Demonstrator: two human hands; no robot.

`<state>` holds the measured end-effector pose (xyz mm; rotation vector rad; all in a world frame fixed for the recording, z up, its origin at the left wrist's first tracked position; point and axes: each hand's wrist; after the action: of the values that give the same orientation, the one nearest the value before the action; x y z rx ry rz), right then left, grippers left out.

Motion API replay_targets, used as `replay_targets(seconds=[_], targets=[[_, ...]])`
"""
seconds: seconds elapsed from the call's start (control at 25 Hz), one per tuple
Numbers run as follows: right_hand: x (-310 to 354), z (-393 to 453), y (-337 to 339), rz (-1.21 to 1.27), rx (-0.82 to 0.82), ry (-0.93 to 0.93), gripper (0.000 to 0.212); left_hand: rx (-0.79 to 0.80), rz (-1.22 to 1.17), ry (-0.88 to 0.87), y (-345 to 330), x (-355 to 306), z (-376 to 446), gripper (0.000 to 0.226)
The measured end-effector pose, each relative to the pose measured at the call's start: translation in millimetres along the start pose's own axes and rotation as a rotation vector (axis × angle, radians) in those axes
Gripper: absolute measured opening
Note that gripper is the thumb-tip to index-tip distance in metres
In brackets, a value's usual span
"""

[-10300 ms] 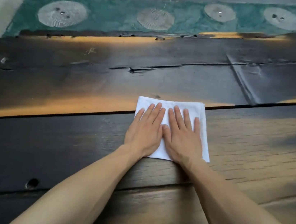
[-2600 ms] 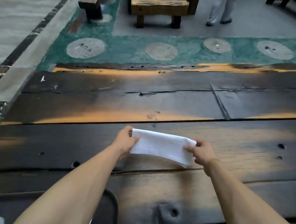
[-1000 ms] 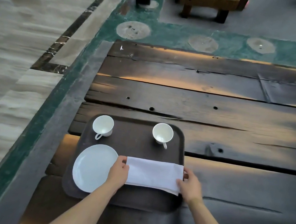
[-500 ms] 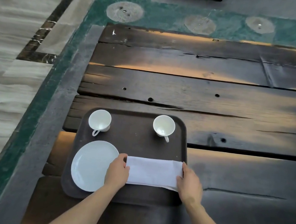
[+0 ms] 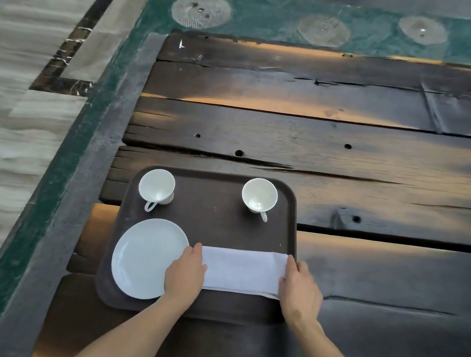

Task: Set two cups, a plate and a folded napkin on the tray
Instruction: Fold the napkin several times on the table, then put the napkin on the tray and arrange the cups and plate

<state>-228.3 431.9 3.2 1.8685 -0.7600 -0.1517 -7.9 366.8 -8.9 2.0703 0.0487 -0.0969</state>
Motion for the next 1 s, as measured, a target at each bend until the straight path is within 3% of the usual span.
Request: replay_targets(seconds=[0.16,0.4,0.6,0.76,0.88,1.0], targets=[[-2,-5,-1,-0.017,0.032,0.029,0.042,-0.016,0.109,0.005,0,-5,-5,0.051],[-7,-5,8,0.035,0.080,0.070,0.045,-0.070,0.025,0.054,0,-14,-27,0.049],[-12,-12,20,-0.008,0.071,0.260,0.045,-0.106,-0.005,0.043,-1,-12,-48,0.049],[-1,-15,26,-0.076,0.090,0.427,0.033,-0.125,-0.060,-0.003,3,-1,-56,0.039],[13,-16,23,-0.101,0.123,0.479,0.028,-0.101,-0.095,-0.047,7,17,-54,0.026],[34,-21,17,-0.095,0.148,0.483,0.034,-0.076,-0.089,-0.093,15,40,-52,0.030]])
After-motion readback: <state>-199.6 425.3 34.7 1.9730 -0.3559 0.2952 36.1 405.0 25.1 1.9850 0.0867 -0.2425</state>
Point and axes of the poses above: each hand's wrist, its own z-axis towards the middle knuckle, its own y-axis out of the back of the hand, x = y × z, and after that the axes turned 7 degrees about z, right-handed
